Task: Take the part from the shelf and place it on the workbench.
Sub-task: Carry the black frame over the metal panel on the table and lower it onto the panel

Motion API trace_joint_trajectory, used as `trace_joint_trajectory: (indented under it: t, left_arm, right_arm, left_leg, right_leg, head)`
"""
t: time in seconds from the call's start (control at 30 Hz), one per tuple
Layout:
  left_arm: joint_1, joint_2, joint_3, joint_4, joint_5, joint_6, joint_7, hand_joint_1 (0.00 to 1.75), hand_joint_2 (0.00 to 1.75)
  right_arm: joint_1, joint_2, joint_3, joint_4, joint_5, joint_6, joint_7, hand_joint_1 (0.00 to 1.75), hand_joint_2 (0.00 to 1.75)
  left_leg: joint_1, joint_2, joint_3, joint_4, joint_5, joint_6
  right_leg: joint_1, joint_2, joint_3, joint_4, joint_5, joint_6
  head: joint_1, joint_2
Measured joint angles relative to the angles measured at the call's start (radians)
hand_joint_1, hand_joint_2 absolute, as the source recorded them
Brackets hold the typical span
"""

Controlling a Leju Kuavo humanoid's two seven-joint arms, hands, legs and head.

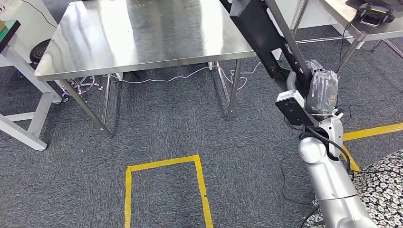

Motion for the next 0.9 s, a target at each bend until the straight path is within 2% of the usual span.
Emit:
trace_joint_trajectory:
  t: [0.03, 0.1, 0.13, 0.17, 0.2, 0.3, 0.37, 0.43, 0.47, 0.5, 0.53, 0.6, 0.63, 0.67, 0.7, 0.77, 0.83, 0.9]
  left_arm:
    - [0.0, 0.0, 0.0, 0.0, 0.0, 0.0, 0.0, 0.0, 0.0]
    - [0.0, 0.001, 0.001, 0.0, 0.0, 0.0, 0.0, 0.0, 0.0]
    - [-0.001, 0.002, 0.001, 0.0, 0.0, 0.0, 0.0, 0.0, 0.0]
    - [-0.002, 0.003, 0.001, 0.0, 0.0, 0.001, 0.0, 0.0, 0.0]
    - [-0.002, 0.004, 0.001, 0.0, -0.001, 0.001, 0.0, 0.0, 0.0]
    - [-0.002, 0.004, 0.001, 0.0, -0.001, 0.001, 0.0, 0.0, 0.0]
    - [-0.002, 0.002, 0.001, 0.0, -0.001, 0.0, 0.001, 0.0, 0.0]
    - [-0.003, 0.0, 0.002, 0.0, 0.0, 0.0, 0.002, 0.0, 0.0]
    - [-0.003, 0.0, 0.002, 0.0, 0.001, 0.0, 0.002, 0.0, 0.0]
    - [-0.003, -0.001, 0.002, 0.0, 0.002, 0.001, 0.002, 0.0, 0.0]
    - [-0.003, -0.002, 0.002, 0.0, 0.003, 0.002, 0.003, 0.0, 0.0]
    - [-0.003, -0.003, 0.002, 0.0, 0.005, 0.004, 0.005, 0.0, 0.0]
    - [-0.003, -0.004, 0.002, 0.0, 0.006, 0.005, 0.005, 0.0, 0.0]
    - [-0.003, -0.004, 0.002, 0.0, 0.006, 0.006, 0.005, 0.0, 0.0]
    - [-0.003, -0.004, 0.003, 0.0, 0.007, 0.006, 0.006, 0.0, 0.0]
    - [0.001, -0.002, 0.004, 0.0, 0.006, 0.006, 0.006, 0.0, 0.0]
    - [0.003, -0.002, 0.005, 0.0, 0.004, 0.006, 0.006, 0.0, 0.0]
    - [0.002, -0.002, 0.007, 0.0, 0.004, 0.006, 0.005, 0.0, 0.0]
  right_arm:
    - [0.0, 0.0, 0.0, 0.002, 0.0, 0.0, 0.0, 1.75, 1.75]
    - [-0.002, 0.001, 0.0, 0.003, 0.0, 0.0, 0.0, 1.75, 1.75]
    - [-0.004, 0.001, 0.0, 0.003, 0.0, 0.0, 0.0, 1.75, 1.75]
    - [-0.006, 0.001, 0.0, 0.003, 0.0, 0.0, -0.001, 1.75, 1.75]
    - [-0.007, 0.002, 0.0, 0.003, 0.0, 0.0, -0.001, 1.75, 1.75]
    - [-0.009, 0.004, 0.001, 0.005, 0.007, 0.0, -0.001, 1.75, 1.75]
    - [-0.016, 0.004, 0.001, 0.009, 0.018, -0.001, -0.001, 1.75, 1.75]
    - [-0.021, 0.004, 0.003, 0.016, 0.028, -0.001, 0.0, 1.75, 1.75]
    - [-0.021, 0.005, 0.005, 0.021, 0.031, -0.001, 0.002, 1.75, 1.75]
    - [-0.021, 0.005, 0.007, 0.026, 0.034, -0.001, 0.003, 1.75, 1.75]
    - [-0.022, 0.006, 0.009, 0.03, 0.036, -0.001, 0.004, 1.75, 1.75]
    - [-0.026, 0.009, 0.012, 0.037, 0.039, -0.001, 0.005, 1.75, 1.75]
    - [-0.029, 0.011, 0.014, 0.039, 0.039, -0.001, 0.005, 1.75, 1.75]
    - [-0.032, 0.013, 0.017, 0.041, 0.04, -0.001, 0.005, 1.75, 1.75]
    - [-0.035, 0.015, 0.019, 0.044, 0.04, 0.0, 0.005, 1.75, 1.75]
    - [-0.038, 0.02, 0.021, 0.048, 0.04, 0.0, 0.005, 1.75, 1.75]
    - [-0.04, 0.026, 0.022, 0.05, 0.041, 0.0, 0.005, 1.75, 1.75]
    - [-0.042, 0.029, 0.022, 0.051, 0.04, 0.0, 0.006, 1.75, 1.75]
  left_leg:
    - [0.001, 0.0, 0.01, -0.03, 0.027, 0.001]
    - [0.0, 0.001, 0.077, -0.171, 0.102, 0.014]
    - [-0.004, 0.002, 0.109, -0.236, 0.128, 0.023]
    - [-0.008, 0.003, 0.128, -0.275, 0.139, 0.03]
    - [-0.012, 0.004, 0.135, -0.292, 0.139, 0.037]
    - [-0.015, 0.003, 0.147, -0.316, 0.149, 0.055]
    - [-0.011, 0.001, 0.162, -0.339, 0.161, 0.067]
    - [-0.014, -0.005, 0.163, -0.342, 0.163, 0.071]
    - [-0.016, -0.01, 0.162, -0.341, 0.163, 0.071]
    - [-0.017, -0.016, 0.162, -0.34, 0.163, 0.07]
    - [-0.018, -0.024, 0.162, -0.339, 0.162, 0.069]
    - [-0.019, -0.039, 0.16, -0.329, 0.157, 0.062]
    - [-0.021, -0.046, 0.156, -0.321, 0.153, 0.056]
    - [-0.022, -0.052, 0.151, -0.313, 0.149, 0.051]
    - [-0.023, -0.057, 0.146, -0.307, 0.147, 0.047]
    - [-0.021, -0.063, 0.14, -0.301, 0.144, 0.042]
    - [-0.017, -0.048, 0.128, -0.271, 0.125, 0.032]
    - [-0.011, -0.017, 0.08, -0.168, 0.07, 0.017]
  right_leg:
    - [0.0, 0.0, 0.002, 0.0, -0.001, 0.001]
    - [0.0, 0.001, 0.007, -0.001, -0.002, 0.002]
    - [0.003, 0.001, 0.008, -0.002, -0.004, 0.005]
    - [0.004, 0.001, 0.009, -0.003, -0.004, 0.008]
    - [0.004, 0.0, 0.009, -0.005, -0.005, 0.012]
    - [0.008, -0.002, 0.005, -0.003, -0.009, 0.027]
    - [0.013, -0.001, -0.029, 0.063, -0.041, 0.021]
    - [0.012, 0.0, -0.092, 0.193, -0.094, 0.011]
    - [0.012, 0.0, -0.119, 0.244, -0.11, 0.011]
    - [0.012, 0.0, -0.131, 0.263, -0.111, 0.015]
    - [0.012, 0.0, -0.12, 0.24, -0.096, 0.022]
    - [0.008, 0.009, -0.055, 0.107, -0.042, 0.034]
    - [0.008, 0.015, -0.023, 0.046, -0.021, 0.035]
    - [0.007, 0.019, -0.003, 0.009, -0.01, 0.033]
    - [0.009, 0.02, 0.004, -0.003, -0.007, 0.027]
    - [0.008, 0.012, 0.006, -0.001, -0.005, 0.018]
    - [0.003, 0.004, 0.009, -0.002, -0.005, 0.009]
    - [0.003, -0.005, 0.013, -0.003, -0.007, 0.002]
  head:
    - [0.0, 0.0]
    - [0.0, 0.0]
    - [0.0, 0.0]
    - [0.0, 0.0]
    - [0.001, 0.0]
    - [0.002, 0.0]
    - [0.005, 0.0]
    - [0.007, 0.0]
    - [0.008, 0.0]
    - [0.008, 0.0]
    - [0.008, 0.0]
    - [0.008, 0.0]
    - [0.008, 0.0]
    - [0.007, 0.0]
    - [0.006, 0.0]
    - [0.005, 0.0]
    - [0.002, 0.0]
    - [-0.003, 0.0]
